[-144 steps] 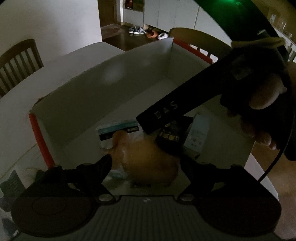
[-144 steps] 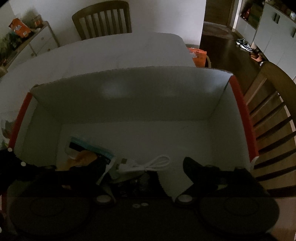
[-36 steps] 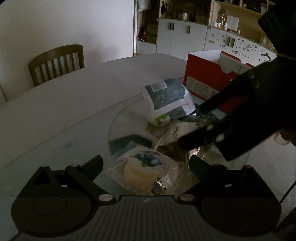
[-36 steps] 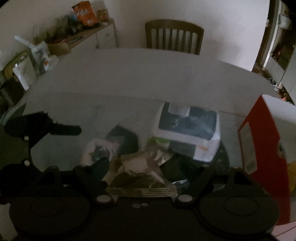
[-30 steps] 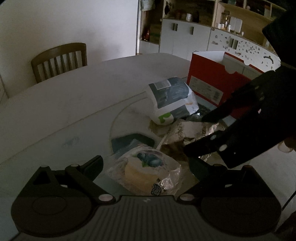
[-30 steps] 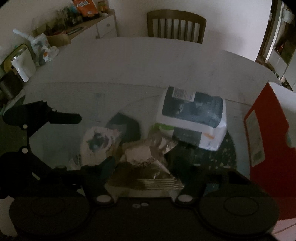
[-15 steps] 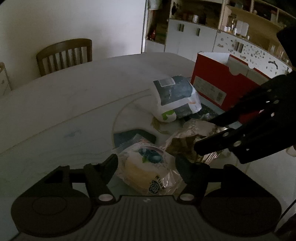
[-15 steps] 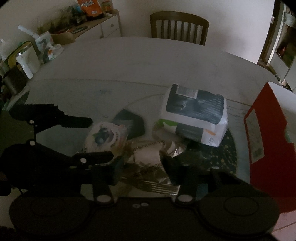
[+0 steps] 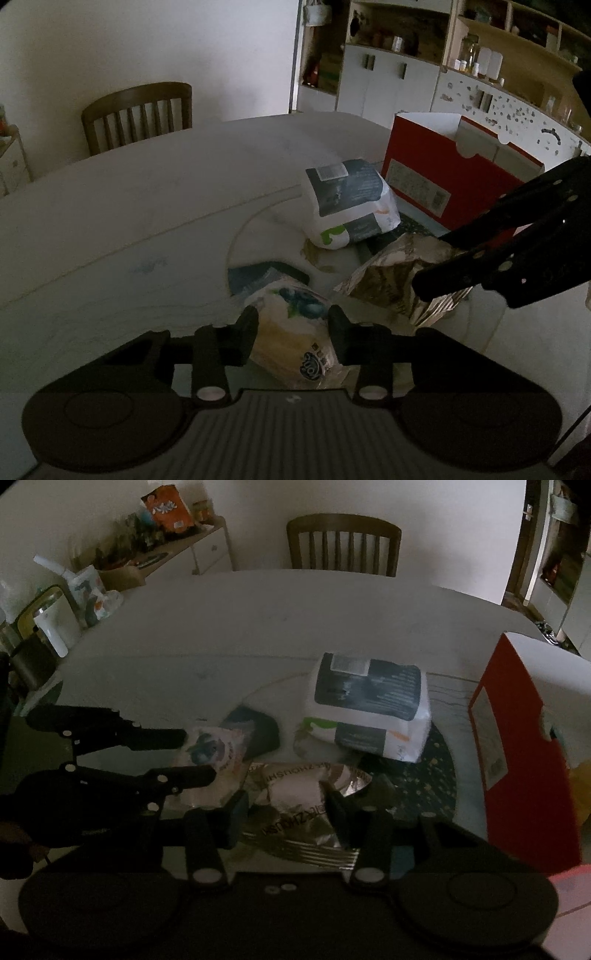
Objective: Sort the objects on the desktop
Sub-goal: 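Grasp white bread bag with left tool while right tool grasps silver foil bag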
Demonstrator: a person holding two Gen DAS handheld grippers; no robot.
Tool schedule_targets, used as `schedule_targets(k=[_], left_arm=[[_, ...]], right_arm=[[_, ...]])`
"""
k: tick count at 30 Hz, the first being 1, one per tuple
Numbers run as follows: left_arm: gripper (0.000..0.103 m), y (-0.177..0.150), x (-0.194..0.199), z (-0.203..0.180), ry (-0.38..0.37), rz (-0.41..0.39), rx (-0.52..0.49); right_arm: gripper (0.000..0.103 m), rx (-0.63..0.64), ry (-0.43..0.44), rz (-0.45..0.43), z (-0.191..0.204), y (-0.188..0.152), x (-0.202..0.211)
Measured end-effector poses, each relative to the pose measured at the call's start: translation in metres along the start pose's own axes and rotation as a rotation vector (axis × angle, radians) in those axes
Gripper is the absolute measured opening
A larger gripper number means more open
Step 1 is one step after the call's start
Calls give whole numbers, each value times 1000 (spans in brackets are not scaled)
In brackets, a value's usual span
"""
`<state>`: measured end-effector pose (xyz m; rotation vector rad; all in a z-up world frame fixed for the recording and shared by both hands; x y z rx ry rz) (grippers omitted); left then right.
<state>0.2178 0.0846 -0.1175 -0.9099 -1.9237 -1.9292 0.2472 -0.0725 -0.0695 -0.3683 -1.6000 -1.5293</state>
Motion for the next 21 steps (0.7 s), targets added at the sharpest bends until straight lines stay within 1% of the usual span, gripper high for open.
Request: schedule_targets(k=[2,3,4,5,6,9,10,12,14,16,18,19,21], left_arm=[[36,-1,3,-1,-1,-4,10],[35,-1,4,-2,-1,-5,15],[29,-1,6,-2,0,-6,20],[23,-1,8,-3,-7,-8,26],[23,-1,9,-4,-3,-8,29],[23,-3,12,-7,5,-3,32],[23,-4,13,-7,7,-2,34],[23,-6,14,-8,10,0,39],[23,-6,15,-9,15,1,40],[24,-6,17,-10,11,7,45],[25,-5,20,-10,24,-1,48],[25,-4,22,-11,31,-6,44],[26,-1,25,-11,30,-23,42]], right_arm=[[46,-7,-2,-5,-2,-1,4],[38,-11,-1,-7,-3,-1,5],[29,-16,2,-10,-4,0,7],[10,-23,5,-13,-5,1,9],[5,-25,5,-16,-6,2,11],[5,-8,-3,-6,-8,0,10],[6,-3,3,-4,-7,-2,11],[20,7,14,-7,-6,-3,12],[20,23,18,1,-3,-5,11],[26,39,11,0,-2,-6,11],[42,43,19,-6,-2,-7,12],[45,42,22,-11,-2,-8,14],[59,36,22,-20,-4,-8,17]])
Point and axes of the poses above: each gripper's, at about its wrist camera, not at the fingertips, and x roughly against the way its jaws point, z to its left, y to its top, the point moved 5 cm from there along -x, roughly the way its jaws point, and after that the axes turned 7 degrees about -z, right-handed, at the moved point
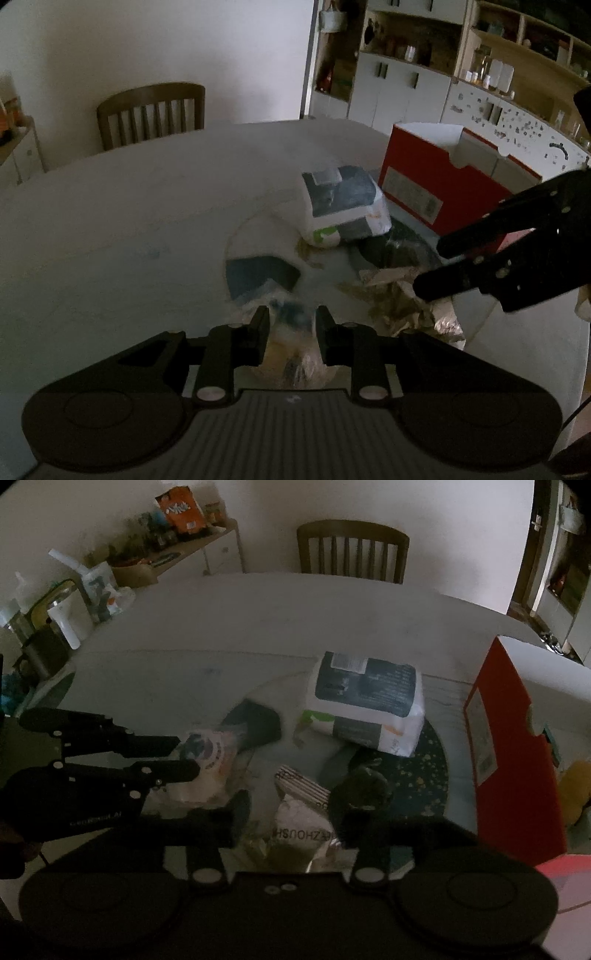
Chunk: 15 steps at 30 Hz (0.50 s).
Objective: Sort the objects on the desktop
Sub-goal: 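Grasp white bread bag with left tool while right tool grasps silver foil bag, then lift white bread bag in left tool while right tool lifts silver foil bag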
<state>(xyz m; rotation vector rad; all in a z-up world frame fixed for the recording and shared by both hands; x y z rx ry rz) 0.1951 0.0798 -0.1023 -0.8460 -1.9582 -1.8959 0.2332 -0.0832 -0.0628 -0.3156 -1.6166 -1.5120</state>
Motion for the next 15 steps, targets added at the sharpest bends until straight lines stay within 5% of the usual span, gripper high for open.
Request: schedule_targets(k=[1,4,15], left_arm=[[32,2,2,0,-6,-8,-1],[78,6,7,1,-17,-27,-18],[84,5,-4,8,-135,-13,-112]], right_arm=[[62,-4,-4,-3,-1,0,2],[70,-20,-9,9,-6,-3,4],[84,-163,11,108,-13,-17,-7]])
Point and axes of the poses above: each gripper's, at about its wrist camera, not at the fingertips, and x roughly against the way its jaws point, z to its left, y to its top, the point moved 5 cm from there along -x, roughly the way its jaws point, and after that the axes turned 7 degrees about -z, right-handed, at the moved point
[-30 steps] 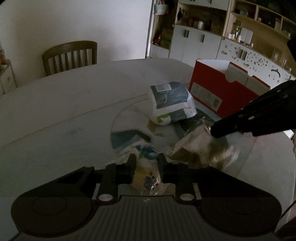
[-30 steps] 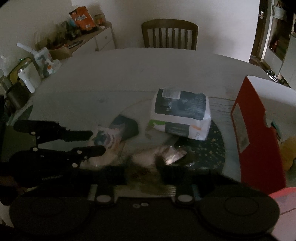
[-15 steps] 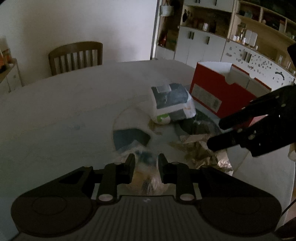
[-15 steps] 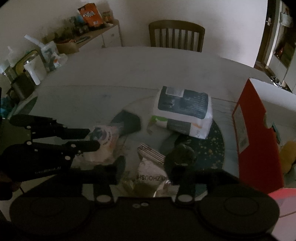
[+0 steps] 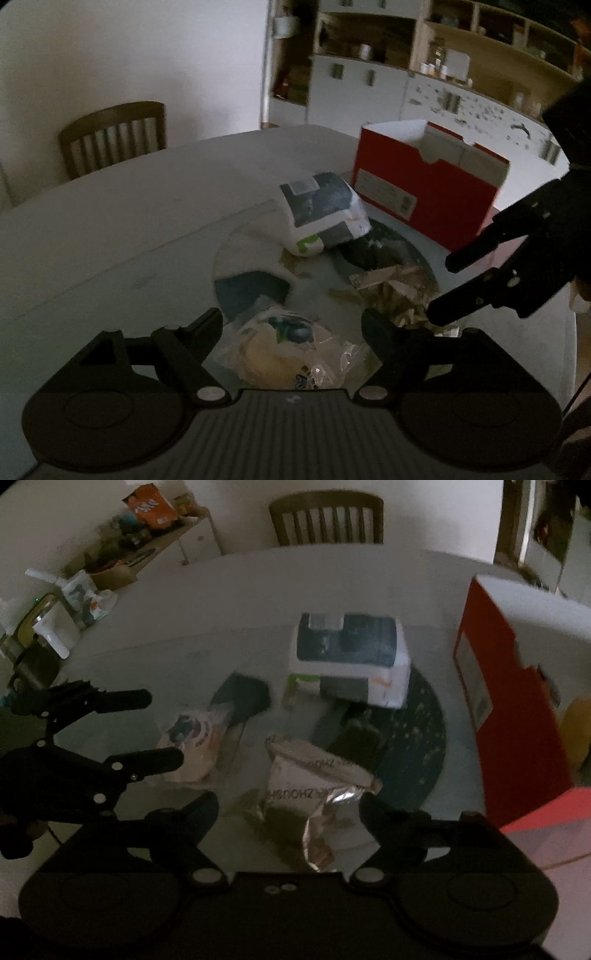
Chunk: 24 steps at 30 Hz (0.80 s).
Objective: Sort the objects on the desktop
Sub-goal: 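Lift white bread bag in left tool while right tool lifts silver foil bag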
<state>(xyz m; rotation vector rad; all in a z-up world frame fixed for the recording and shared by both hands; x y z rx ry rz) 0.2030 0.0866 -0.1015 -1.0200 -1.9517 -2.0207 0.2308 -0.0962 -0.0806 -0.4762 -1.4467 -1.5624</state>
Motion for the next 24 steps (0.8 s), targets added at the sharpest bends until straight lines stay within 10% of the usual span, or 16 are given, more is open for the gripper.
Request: schedule_targets(k=[6,21,24], left_arm=[[101,-7,-12,-1,-25,-7,-72],[100,-21,-34,3,5,29,-82],[87,-22,-36,0,-14,42,-82]], right_arm=[[84,-85,-9,22,-5,1,-12],[70,-108,-47,85,-7,-3,-35],[65,-100,-43,85,-4,-4,-35]])
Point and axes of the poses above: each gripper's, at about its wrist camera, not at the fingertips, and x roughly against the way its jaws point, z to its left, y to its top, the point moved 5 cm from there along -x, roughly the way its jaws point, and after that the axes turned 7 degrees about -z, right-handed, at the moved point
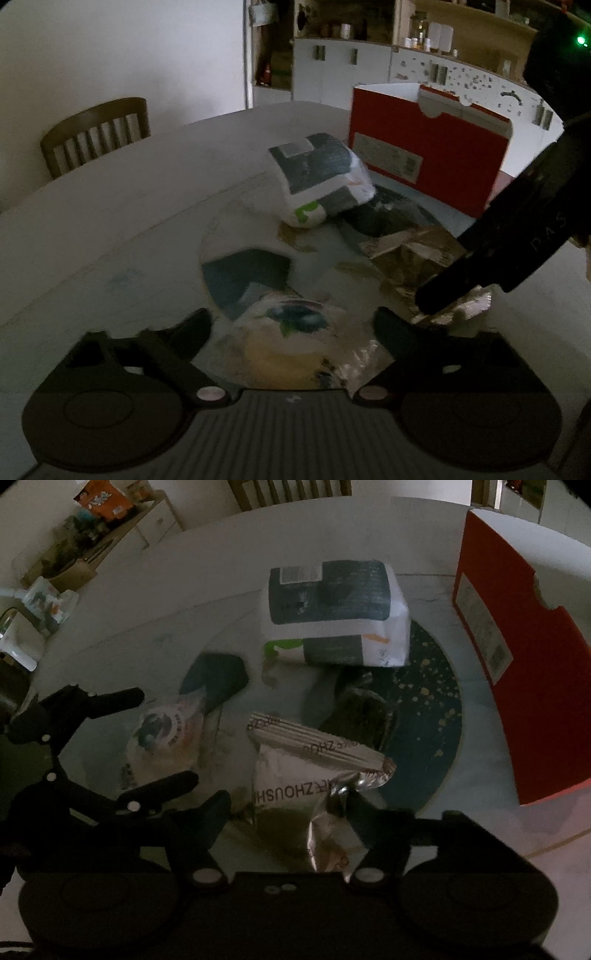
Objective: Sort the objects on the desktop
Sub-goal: 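Lift white bread bag in left tool while right tool lifts silver foil bag, then carry bread bag in left tool while right tool carries foil bag to shoebox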
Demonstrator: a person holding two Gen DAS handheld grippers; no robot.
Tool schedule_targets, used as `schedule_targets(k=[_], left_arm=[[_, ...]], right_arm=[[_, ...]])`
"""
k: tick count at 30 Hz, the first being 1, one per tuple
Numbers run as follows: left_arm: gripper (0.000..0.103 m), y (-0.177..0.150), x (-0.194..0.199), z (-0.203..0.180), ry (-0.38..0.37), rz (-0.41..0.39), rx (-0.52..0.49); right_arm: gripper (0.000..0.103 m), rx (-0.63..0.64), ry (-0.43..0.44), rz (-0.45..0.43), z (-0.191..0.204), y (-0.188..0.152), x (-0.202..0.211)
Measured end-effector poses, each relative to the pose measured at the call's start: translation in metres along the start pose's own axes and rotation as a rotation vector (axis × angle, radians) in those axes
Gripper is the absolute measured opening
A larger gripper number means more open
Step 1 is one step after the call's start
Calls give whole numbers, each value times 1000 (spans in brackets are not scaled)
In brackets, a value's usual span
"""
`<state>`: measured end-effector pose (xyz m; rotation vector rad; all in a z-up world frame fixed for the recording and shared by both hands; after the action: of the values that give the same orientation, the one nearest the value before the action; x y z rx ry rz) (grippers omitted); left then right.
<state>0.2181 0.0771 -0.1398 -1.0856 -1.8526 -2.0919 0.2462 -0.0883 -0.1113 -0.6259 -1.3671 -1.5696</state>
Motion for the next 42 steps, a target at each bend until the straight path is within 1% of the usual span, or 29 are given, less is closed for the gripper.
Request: schedule_targets(k=[2,3,5,6,8,11,14,23,27,35,38,42], left_arm=[[82,1,0,-4,5,2,-17],[80,1,1,-6,8,2,-21],[72,2,3,-6,12,1,-1],[70,2,4,-6,16,-3,10],[61,2,7,-5,26,-15,24],[52,4,12,-4,48,-30,44],[49,4,17,-3,60,-39,67],[48,8,36,-7,87,-68,119],[48,15,46,-10,84,-87,143],[48,34,61,-25,77,-123,148],[48,45,64,-33,90,-135,152],[48,60,64,-45,119,-154,169]], right_arm=[[64,10,-3,-2,1,-1,0],[59,14,-7,-5,1,-2,1],[55,17,-3,-7,1,0,1],[54,18,2,-7,1,-1,3],[51,31,4,-10,2,-3,4],[48,44,8,-19,4,-5,9],[48,52,14,-32,5,-6,14],[47,77,25,-73,8,-3,33],[47,85,24,-86,9,-1,42],[47,88,35,-151,0,8,73],[47,102,46,-172,-7,15,84],[47,119,84,-194,-21,27,99]])
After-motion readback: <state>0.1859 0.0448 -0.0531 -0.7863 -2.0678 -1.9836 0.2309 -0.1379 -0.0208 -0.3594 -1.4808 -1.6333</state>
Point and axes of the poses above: each gripper's, at about its wrist camera, not at the fingertips, and x roughly against the way its jaws point, z to its left, y to its top, the point moved 5 cm from there along -x, roughly the way its jaws point, and after that the axes turned 7 degrees about -z, right-handed, at the moved point
